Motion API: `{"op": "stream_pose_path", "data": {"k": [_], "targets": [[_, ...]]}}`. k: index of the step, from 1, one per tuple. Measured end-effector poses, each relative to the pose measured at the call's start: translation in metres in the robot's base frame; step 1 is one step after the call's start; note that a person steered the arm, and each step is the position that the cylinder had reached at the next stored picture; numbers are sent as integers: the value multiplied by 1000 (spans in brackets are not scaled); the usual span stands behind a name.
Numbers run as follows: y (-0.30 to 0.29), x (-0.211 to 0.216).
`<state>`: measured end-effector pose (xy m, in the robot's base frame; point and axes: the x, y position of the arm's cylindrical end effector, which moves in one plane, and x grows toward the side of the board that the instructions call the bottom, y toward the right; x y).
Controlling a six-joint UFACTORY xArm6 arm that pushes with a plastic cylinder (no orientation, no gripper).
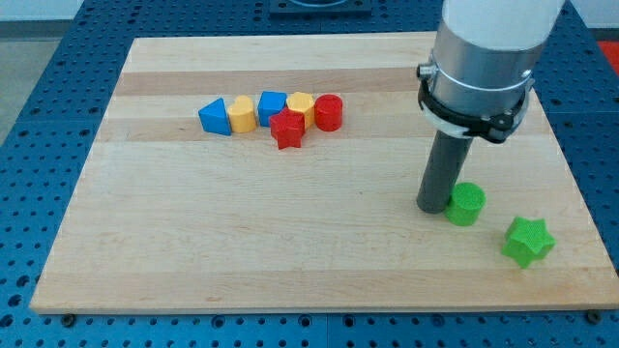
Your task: Move the green circle closer to the green star
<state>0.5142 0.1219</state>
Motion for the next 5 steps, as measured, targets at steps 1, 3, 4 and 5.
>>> {"op": "stream_pose_path", "data": {"k": [1,3,4,5], "targets": [[0,4],[28,4],[44,4],[50,4]]}}
